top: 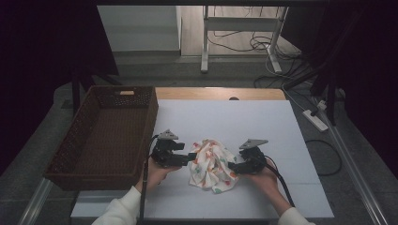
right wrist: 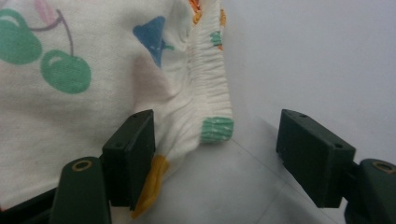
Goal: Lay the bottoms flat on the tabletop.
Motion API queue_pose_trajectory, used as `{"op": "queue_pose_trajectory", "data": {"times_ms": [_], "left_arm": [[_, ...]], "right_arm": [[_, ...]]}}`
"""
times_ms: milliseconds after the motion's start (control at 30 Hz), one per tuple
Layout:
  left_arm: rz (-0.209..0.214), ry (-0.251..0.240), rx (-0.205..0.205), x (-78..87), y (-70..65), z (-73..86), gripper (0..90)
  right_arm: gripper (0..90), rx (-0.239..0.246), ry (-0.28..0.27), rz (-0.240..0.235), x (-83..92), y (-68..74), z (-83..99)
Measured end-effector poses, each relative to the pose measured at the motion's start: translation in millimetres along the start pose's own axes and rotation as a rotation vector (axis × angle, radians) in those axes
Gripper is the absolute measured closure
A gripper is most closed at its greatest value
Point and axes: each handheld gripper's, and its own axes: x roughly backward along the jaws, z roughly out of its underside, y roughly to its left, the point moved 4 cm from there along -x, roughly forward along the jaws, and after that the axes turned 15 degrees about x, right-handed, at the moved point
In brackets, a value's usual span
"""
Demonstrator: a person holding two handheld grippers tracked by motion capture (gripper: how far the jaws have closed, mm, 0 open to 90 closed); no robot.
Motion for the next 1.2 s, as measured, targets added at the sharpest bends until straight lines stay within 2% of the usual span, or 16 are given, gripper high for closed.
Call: {"op": "queue_pose_trajectory", "data": {"times_ms": [167, 300, 367, 467, 633, 900, 967, 1200], "left_arm": [[-0.009, -0.005, 0.003, -0.1, 1.7, -0.5, 28.1], [-0.017, -0.004, 0.009, -1.5, 2.4, -0.3, 27.0], [-0.026, -0.006, 0.007, -1.6, 2.5, -0.4, 26.4], [-0.04, -0.015, 0.008, -0.8, 3.3, -1.2, 24.6], [-0.043, -0.012, 0.011, -3.4, 6.2, -1.1, 24.4], [-0.077, -0.01, 0.011, -15.7, 12.6, -3.9, 23.7], [-0.084, -0.01, 0.002, -20.5, 13.2, -6.0, 23.7], [-0.15, -0.012, -0.045, -41.5, 21.0, -15.0, 24.5]], "right_arm": [[37.9, 0.005, 0.005, 0.015, 1.0, -1.9, 0.5], [55.5, -0.021, -0.007, 0.004, 2.0, -4.8, 0.2], [63.2, -0.011, -0.008, 0.012, 1.6, -4.6, -0.3], [70.2, -0.004, -0.001, -0.004, 2.5, -3.8, -0.6], [72.1, 0.006, 0.007, -0.011, 4.3, -4.1, -0.7], [72.0, 0.027, -0.026, 0.049, 15.0, -9.1, -4.3], [71.9, 0.022, -0.027, 0.053, 16.1, -10.7, -3.8], [71.3, 0.019, -0.019, 0.047, 13.5, -11.6, -1.7]]}}
